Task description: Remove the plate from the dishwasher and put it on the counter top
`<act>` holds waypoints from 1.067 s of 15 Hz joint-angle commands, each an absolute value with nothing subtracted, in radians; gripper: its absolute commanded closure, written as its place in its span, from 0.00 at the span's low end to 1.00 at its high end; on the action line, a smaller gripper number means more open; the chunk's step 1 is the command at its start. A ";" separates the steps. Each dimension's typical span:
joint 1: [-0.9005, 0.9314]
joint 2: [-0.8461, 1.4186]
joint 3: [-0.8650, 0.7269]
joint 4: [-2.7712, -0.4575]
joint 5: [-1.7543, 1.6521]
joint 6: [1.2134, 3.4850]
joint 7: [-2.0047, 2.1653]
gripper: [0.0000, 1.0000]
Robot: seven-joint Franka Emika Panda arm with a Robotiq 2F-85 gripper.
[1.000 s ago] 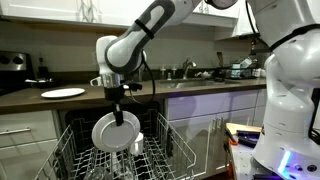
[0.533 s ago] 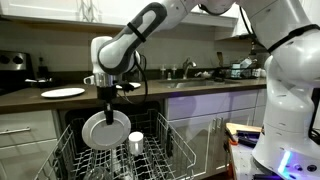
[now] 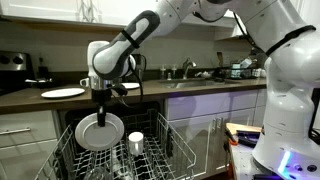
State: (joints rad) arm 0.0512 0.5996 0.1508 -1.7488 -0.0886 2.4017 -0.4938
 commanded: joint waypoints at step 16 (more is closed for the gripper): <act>0.031 0.756 0.171 -1.629 -0.075 2.455 -0.466 0.95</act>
